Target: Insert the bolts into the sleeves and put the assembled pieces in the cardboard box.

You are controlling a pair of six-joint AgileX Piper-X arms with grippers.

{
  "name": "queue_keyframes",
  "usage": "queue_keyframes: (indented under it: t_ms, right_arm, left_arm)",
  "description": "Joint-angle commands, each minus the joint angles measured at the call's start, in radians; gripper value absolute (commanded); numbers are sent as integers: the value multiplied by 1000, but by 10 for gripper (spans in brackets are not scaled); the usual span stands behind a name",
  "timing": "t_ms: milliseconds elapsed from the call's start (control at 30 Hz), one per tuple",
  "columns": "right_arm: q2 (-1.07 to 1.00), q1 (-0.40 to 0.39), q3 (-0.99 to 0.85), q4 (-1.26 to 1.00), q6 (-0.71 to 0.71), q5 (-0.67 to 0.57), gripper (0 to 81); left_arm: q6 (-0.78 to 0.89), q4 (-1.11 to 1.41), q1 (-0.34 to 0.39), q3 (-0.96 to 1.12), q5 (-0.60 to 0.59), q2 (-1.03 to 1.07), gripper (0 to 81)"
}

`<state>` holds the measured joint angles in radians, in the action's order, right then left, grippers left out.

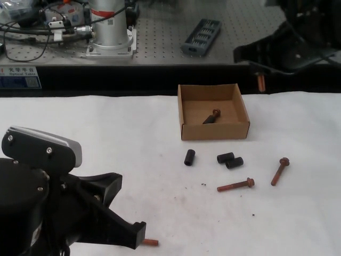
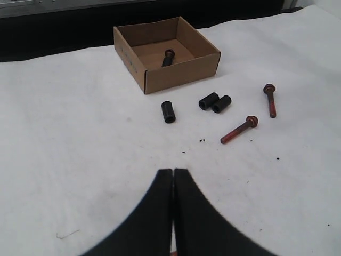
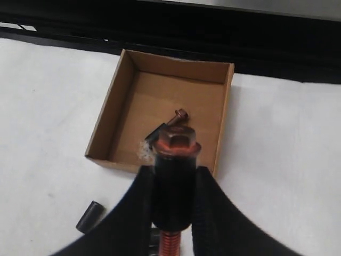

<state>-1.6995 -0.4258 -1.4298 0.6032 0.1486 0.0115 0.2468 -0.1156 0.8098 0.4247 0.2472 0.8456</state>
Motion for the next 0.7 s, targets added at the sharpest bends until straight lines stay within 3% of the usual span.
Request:
queue_keyframes:
  t_ms: [0,667]
  right_arm:
    - [-53,11,-71,-2,-14,-3,53]
    - [-403,67,-312,-10,-16,-91,53]
  left_arm:
    - [6,5,-1,3,10,-8,6]
    - [-9,60,-1,-45,10,-8,6]
